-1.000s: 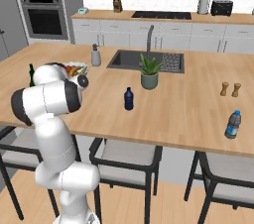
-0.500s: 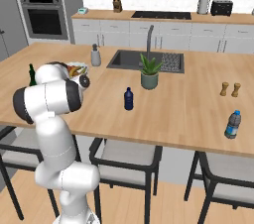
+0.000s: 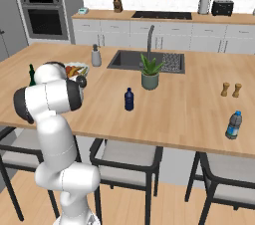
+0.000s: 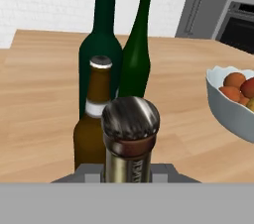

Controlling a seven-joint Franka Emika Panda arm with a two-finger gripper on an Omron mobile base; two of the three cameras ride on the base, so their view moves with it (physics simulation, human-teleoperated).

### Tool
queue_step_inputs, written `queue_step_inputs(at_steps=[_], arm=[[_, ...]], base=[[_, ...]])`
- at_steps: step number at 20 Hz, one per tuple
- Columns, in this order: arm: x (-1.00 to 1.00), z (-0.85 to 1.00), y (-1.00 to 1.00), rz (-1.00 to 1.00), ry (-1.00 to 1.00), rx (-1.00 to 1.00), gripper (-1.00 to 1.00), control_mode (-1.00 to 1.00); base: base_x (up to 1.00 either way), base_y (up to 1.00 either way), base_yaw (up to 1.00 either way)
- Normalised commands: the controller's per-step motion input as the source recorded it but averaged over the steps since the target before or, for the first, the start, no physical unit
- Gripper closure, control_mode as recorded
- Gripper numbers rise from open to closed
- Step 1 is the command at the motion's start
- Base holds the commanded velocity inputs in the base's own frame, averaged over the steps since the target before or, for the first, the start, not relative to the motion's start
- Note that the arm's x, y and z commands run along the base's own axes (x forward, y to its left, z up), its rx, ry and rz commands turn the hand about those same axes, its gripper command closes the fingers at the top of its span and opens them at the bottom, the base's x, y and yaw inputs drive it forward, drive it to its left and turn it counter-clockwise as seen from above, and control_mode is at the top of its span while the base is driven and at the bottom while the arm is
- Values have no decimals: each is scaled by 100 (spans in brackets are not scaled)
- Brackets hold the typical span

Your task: Move the plastic bottles in the middle to the plastics group, and the glass bottles in the middle to the glass group.

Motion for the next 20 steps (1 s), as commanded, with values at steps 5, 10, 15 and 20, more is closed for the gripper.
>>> queue_step_inputs(at_steps=[5,10,15,20], arm=[[4,-27,0,0,0,0,100,-100],[5,-33,-2,2,1,0,100,-100],[0,-29,-4,4,0,0,100,-100],[0,-29,-12,4,0,0,-100,-100]], base=[[0,0,0],[0,0,0],[0,0,0],[0,0,0]])
